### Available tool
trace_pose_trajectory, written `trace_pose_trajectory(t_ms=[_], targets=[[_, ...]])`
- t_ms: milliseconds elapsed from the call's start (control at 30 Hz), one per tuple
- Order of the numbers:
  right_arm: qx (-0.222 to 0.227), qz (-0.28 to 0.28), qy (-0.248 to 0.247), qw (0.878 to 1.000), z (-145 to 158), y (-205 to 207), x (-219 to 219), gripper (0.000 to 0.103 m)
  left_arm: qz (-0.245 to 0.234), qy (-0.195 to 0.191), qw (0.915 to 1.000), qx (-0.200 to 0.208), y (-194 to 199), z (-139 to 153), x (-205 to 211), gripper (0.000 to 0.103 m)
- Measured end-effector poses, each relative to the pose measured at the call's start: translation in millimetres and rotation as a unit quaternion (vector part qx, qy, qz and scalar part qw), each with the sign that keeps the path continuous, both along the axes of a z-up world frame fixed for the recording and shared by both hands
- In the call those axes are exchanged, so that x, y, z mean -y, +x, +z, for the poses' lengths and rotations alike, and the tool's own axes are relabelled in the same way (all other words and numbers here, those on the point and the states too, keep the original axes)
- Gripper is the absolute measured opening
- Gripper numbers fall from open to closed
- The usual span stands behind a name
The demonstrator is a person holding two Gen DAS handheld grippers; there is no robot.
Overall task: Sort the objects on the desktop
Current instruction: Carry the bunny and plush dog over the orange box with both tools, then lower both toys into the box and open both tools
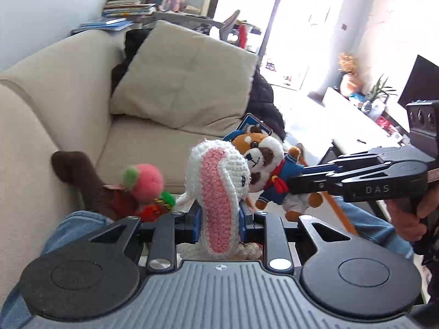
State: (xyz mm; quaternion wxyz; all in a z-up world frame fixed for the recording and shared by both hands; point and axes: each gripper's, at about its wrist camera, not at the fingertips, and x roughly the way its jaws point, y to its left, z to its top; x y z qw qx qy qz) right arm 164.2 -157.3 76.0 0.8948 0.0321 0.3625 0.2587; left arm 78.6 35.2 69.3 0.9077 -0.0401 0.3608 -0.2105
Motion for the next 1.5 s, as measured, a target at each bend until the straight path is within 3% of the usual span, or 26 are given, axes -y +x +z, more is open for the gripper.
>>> trace_pose_trajectory(t_ms=[100, 267, 367, 567, 833, 933, 1033, 1333, 1433, 1500], targets=[[-0.003, -0.052, 0.002, 0.999, -2, -24, 33, 0.031, -0.056, -0.030, 0.9980, -0.006, 3, 3, 34, 0.029], [-0.050, -0.143, 0.003, 0.988, -29, -52, 82, 0.031, -0.113, -0.042, 0.9907, -0.063, 31, -28, 90, 0.029], [-0.081, -0.186, -0.008, 0.979, -52, -60, 99, 0.031, -0.129, -0.047, 0.9829, -0.122, 49, -58, 114, 0.029], [-0.146, -0.222, -0.015, 0.964, -92, -67, 111, 0.031, -0.134, -0.028, 0.9710, -0.196, 67, -106, 144, 0.029], [-0.199, -0.197, -0.075, 0.957, -119, -44, 105, 0.032, -0.128, -0.004, 0.9549, -0.268, 82, -141, 162, 0.029], [-0.210, -0.181, -0.098, 0.956, -120, -40, 101, 0.033, -0.136, 0.021, 0.9507, -0.278, 83, -151, 174, 0.029], [-0.222, -0.162, -0.122, 0.954, -123, -36, 97, 0.036, -0.136, 0.020, 0.9474, -0.289, 86, -158, 179, 0.029], [-0.211, -0.113, -0.187, 0.953, -111, -26, 93, 0.037, -0.125, 0.024, 0.9441, -0.304, 97, -168, 184, 0.030], [-0.218, -0.092, -0.202, 0.950, -117, -21, 89, 0.022, -0.112, 0.027, 0.9462, -0.302, 101, -172, 184, 0.031], [-0.231, -0.083, -0.203, 0.948, -126, -18, 89, 0.020, -0.106, 0.037, 0.9489, -0.295, 100, -174, 186, 0.031]])
